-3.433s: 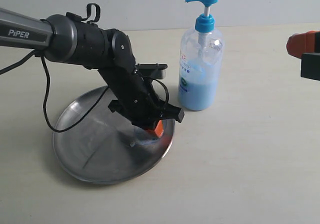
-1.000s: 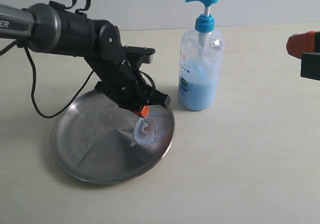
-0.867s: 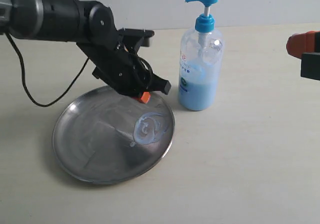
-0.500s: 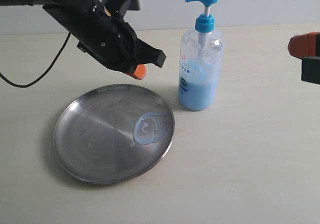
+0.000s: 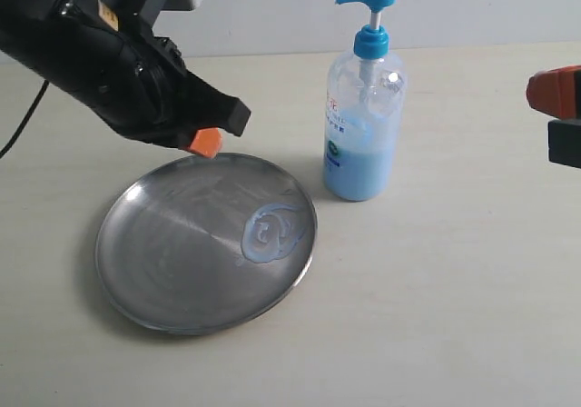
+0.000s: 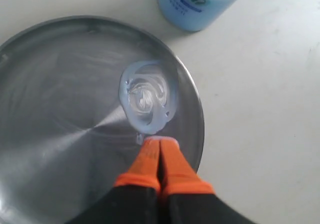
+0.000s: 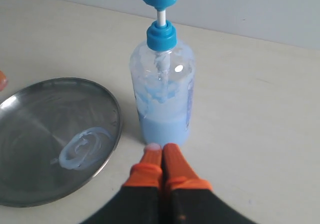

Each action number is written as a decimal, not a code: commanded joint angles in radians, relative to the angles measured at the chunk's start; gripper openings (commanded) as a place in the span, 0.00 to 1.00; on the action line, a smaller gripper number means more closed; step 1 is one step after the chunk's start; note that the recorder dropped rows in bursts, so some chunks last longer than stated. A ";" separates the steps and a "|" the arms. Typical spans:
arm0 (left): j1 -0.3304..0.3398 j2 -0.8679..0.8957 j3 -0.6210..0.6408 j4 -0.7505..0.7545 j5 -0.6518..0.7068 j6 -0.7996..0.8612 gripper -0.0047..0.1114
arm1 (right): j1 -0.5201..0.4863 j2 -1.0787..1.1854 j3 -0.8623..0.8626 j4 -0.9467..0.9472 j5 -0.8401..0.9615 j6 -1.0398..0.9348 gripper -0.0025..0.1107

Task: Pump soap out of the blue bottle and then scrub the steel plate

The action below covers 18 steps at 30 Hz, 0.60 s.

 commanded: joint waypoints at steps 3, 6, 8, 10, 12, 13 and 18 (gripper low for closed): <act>0.002 -0.123 0.096 0.006 0.005 -0.008 0.04 | 0.001 -0.004 0.005 -0.008 0.003 -0.008 0.02; 0.002 -0.178 0.133 0.006 0.003 -0.008 0.04 | 0.001 -0.004 0.005 -0.016 0.005 -0.008 0.02; 0.002 -0.216 0.155 0.006 0.003 -0.008 0.04 | 0.001 -0.004 0.005 -0.016 0.007 -0.008 0.02; 0.002 -0.260 0.181 0.006 0.003 -0.008 0.04 | 0.001 -0.004 0.005 -0.016 0.009 -0.008 0.02; 0.002 -0.308 0.208 0.006 0.002 -0.008 0.04 | 0.001 -0.004 0.005 -0.016 0.009 -0.008 0.02; 0.002 -0.333 0.227 0.006 0.002 -0.008 0.04 | 0.001 -0.004 0.005 -0.016 0.009 -0.008 0.02; 0.002 -0.469 0.304 0.006 -0.005 -0.008 0.04 | 0.001 -0.013 0.005 -0.016 0.012 -0.006 0.02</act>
